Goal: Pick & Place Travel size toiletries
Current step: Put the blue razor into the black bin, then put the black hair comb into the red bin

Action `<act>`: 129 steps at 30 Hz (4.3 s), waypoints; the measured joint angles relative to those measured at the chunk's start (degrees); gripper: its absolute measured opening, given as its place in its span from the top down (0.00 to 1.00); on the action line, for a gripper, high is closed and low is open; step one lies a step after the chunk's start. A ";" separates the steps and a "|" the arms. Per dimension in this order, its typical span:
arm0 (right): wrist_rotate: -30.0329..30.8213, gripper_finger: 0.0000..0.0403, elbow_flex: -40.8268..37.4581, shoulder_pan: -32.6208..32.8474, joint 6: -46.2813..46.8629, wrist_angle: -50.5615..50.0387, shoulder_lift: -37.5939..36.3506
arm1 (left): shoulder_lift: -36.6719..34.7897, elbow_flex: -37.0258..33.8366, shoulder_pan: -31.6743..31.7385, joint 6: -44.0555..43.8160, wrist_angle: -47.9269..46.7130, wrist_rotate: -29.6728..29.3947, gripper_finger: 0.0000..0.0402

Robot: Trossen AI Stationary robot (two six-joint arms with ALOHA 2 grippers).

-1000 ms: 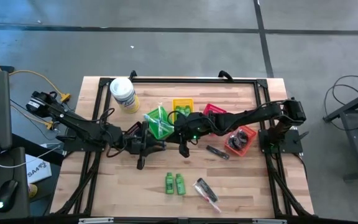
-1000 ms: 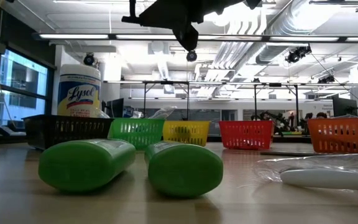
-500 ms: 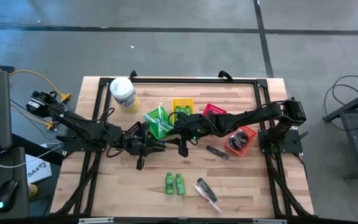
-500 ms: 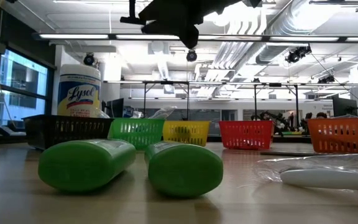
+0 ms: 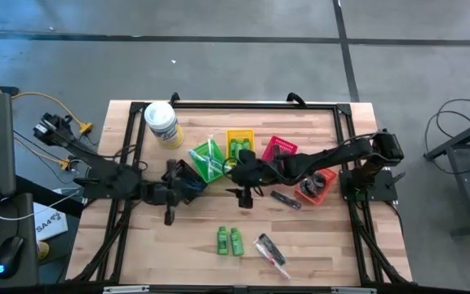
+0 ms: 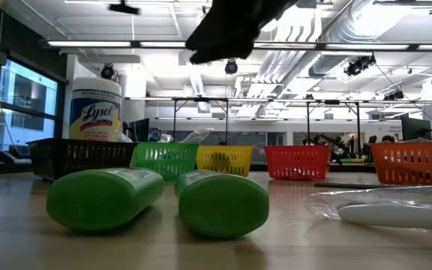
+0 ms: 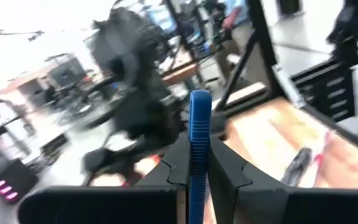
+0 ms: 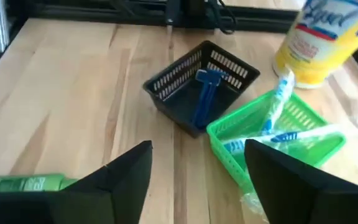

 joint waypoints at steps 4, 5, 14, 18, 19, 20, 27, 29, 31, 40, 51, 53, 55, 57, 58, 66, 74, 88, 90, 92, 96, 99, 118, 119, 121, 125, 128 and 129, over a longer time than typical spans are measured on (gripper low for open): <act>3.86 0.46 -0.02 2.94 -2.71 -0.29 -0.93 | -6.47 -0.02 -4.51 -1.64 -10.75 -10.73 0.95; 4.90 0.49 -0.02 3.67 -3.14 0.08 -1.27 | -8.05 -0.02 -5.31 -2.84 -13.48 -12.70 0.95; 6.91 0.75 -7.15 12.81 -10.71 8.97 -13.29 | -19.32 -5.56 -7.73 -7.98 -19.61 -19.04 0.95; 13.47 0.85 -13.91 18.72 -12.81 9.79 -21.93 | -25.68 -10.02 -7.72 -8.13 -17.45 -19.67 0.95; 15.75 0.87 -15.83 19.53 -12.67 10.12 -24.45 | -27.49 -11.19 -7.73 -8.35 -16.53 -19.67 0.95; 17.55 0.90 -17.89 20.04 -11.77 10.50 -27.13 | -29.19 -12.21 -7.73 -8.74 -14.84 -19.65 0.95; 18.10 0.99 -35.72 21.29 -5.67 13.86 -43.67 | -38.96 -17.58 -7.71 -10.72 -13.67 -19.66 0.95; 18.09 0.99 -41.31 22.45 -6.17 19.09 -47.63 | -40.48 -18.48 -7.71 -10.99 -13.60 -19.66 0.95; 18.04 0.99 -46.57 23.32 -7.22 24.35 -51.27 | -41.48 -19.05 -7.71 -11.03 -13.70 -19.72 0.95; 17.68 0.99 -57.34 19.17 -6.54 22.18 -71.67 | -41.57 -19.36 -7.71 -11.76 -16.48 -20.78 0.95; -2.72 0.99 -60.48 7.86 0.71 10.20 -87.34 | -41.57 -19.36 -7.71 -12.51 -21.65 -22.13 0.95; -3.18 0.99 -61.00 6.77 0.32 10.14 -88.00 | -41.55 -19.36 -7.71 -13.52 -23.35 -22.21 0.95; -3.08 0.99 -61.39 5.65 0.12 10.44 -88.35 | -41.39 -19.36 -7.71 -15.13 -24.94 -22.64 0.95; -3.15 0.99 -62.19 4.48 0.11 10.20 -88.69 | -40.65 -19.36 -7.71 -16.74 -26.39 -23.70 0.95; -3.20 0.99 -62.50 3.91 0.27 10.05 -88.72 | -40.06 -19.36 -7.69 -17.42 -27.14 -24.03 0.95; -5.00 0.99 -64.47 0.39 3.66 9.84 -88.67 | -29.44 -19.03 -7.69 -14.99 -27.85 -26.00 0.95; -6.38 0.99 -64.67 -0.35 4.87 9.35 -88.67 | -10.89 -14.39 -3.62 -13.11 -28.08 -24.83 0.95; -7.80 0.99 -64.67 -0.33 8.08 6.43 -88.65 | 17.16 3.29 8.77 -21.84 -46.32 -8.35 0.95; -7.78 0.99 -64.67 -0.33 8.08 6.45 -88.65 | 18.32 6.28 8.79 -23.67 -50.73 -6.87 0.95; -7.80 0.99 -64.67 -0.33 8.08 6.38 -88.65 | 19.21 8.50 8.79 -25.93 -54.94 -4.82 0.95; -7.82 0.99 -64.67 -0.33 8.08 5.91 -88.65 | 20.01 9.73 8.98 -27.59 -58.11 -0.71 0.95; -7.80 0.99 -64.67 -0.33 8.08 5.61 -88.65 | 20.92 9.62 9.93 -29.00 -59.92 0.72 0.95; -7.80 0.99 -64.67 -0.33 8.08 4.32 -88.65 | 26.03 9.51 14.41 -29.08 -61.00 7.23 0.87; -7.80 0.99 -64.65 -0.33 8.08 4.32 -88.65 | 26.03 9.51 14.41 -29.19 -60.97 7.32 0.85; -7.82 0.99 -64.65 -0.33 8.08 4.32 -88.65 | 26.03 9.51 14.41 -29.53 -61.14 7.36 0.80; -7.91 0.99 -64.65 -0.33 8.09 4.32 -88.65 | 26.03 9.51 14.41 -29.70 -61.07 6.77 0.73; -7.93 0.99 -64.65 -0.33 8.10 4.32 -88.65 | 26.03 9.60 14.41 -29.86 -61.17 6.41 0.70; -7.93 0.99 -64.65 -0.33 8.08 4.32 -88.65 | 26.03 9.99 14.41 -29.27 -61.62 6.01 0.69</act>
